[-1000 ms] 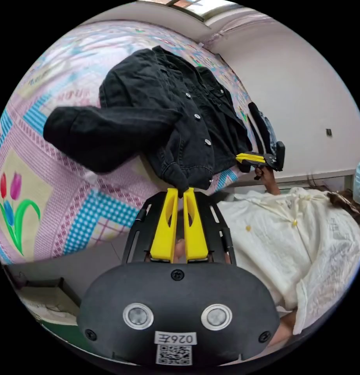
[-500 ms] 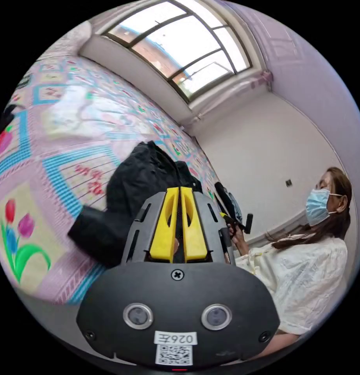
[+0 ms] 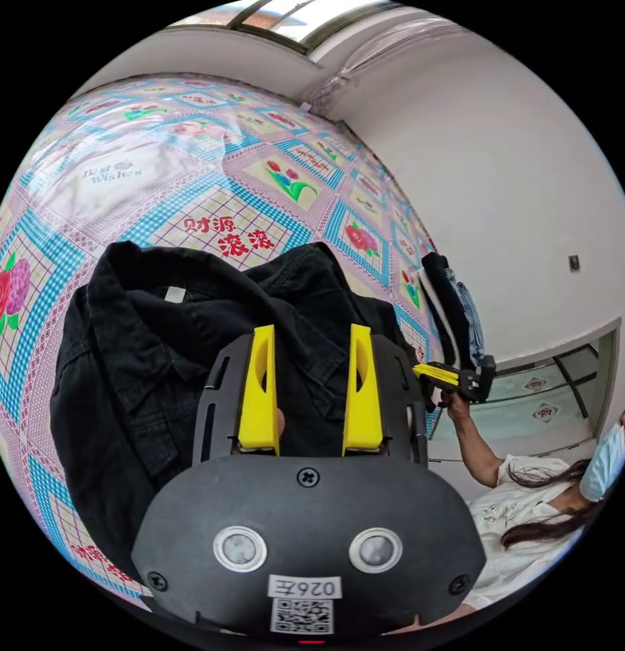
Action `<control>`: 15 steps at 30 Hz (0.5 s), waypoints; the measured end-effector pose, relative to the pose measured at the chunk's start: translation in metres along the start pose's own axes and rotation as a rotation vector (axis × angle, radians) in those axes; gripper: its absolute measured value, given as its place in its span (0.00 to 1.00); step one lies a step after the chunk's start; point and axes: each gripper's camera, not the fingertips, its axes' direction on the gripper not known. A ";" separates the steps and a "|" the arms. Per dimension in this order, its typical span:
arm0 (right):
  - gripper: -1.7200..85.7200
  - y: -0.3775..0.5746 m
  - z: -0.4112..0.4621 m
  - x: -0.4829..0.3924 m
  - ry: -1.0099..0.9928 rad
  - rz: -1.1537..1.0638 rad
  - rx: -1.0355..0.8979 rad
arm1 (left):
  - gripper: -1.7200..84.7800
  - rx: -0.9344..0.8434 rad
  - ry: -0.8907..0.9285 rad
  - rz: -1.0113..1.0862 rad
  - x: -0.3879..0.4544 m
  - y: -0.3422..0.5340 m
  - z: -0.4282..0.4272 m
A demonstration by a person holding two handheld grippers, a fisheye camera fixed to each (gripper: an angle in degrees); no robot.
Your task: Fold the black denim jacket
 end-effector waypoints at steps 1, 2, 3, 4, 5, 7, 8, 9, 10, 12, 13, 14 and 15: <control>0.00 -0.001 -0.004 0.005 -0.016 -0.007 -0.006 | 0.19 -0.023 -0.014 -0.021 -0.001 -0.012 0.011; 0.00 -0.002 -0.015 0.018 -0.049 -0.001 0.008 | 0.19 -0.050 -0.025 -0.042 -0.003 -0.020 0.020; 0.00 0.000 -0.033 0.035 -0.080 0.020 0.047 | 0.18 -0.063 -0.026 -0.046 -0.003 -0.024 0.025; 0.00 0.001 -0.043 0.046 -0.093 0.040 0.071 | 0.18 -0.089 -0.031 -0.052 -0.002 -0.030 0.035; 0.00 0.005 -0.067 0.069 -0.120 0.091 0.132 | 0.18 -0.125 -0.048 -0.051 0.000 -0.036 0.045; 0.00 0.013 -0.104 0.109 -0.185 0.173 0.249 | 0.18 -0.162 -0.078 -0.053 0.002 -0.044 0.058; 0.00 0.017 -0.125 0.133 -0.224 0.213 0.318 | 0.15 -0.174 -0.082 -0.061 0.004 -0.050 0.064; 0.00 0.019 -0.142 0.154 -0.265 0.241 0.369 | 0.14 -0.182 -0.081 -0.066 0.004 -0.052 0.068; 0.00 0.020 -0.150 0.164 -0.289 0.252 0.393 | 0.08 -0.214 -0.083 -0.081 0.005 -0.058 0.074; 0.00 0.019 -0.176 0.193 -0.372 0.271 0.474 | 0.03 -0.250 -0.115 -0.082 0.011 -0.065 0.077; 0.00 0.018 -0.181 0.199 -0.384 0.275 0.489 | 0.02 -0.252 -0.101 -0.046 0.022 -0.069 0.074; 0.00 0.017 -0.191 0.209 -0.400 0.284 0.516 | 0.02 -0.236 -0.080 0.011 0.036 -0.073 0.067; 0.00 0.016 -0.201 0.220 -0.403 0.298 0.546 | 0.02 -0.225 -0.074 0.043 0.044 -0.074 0.062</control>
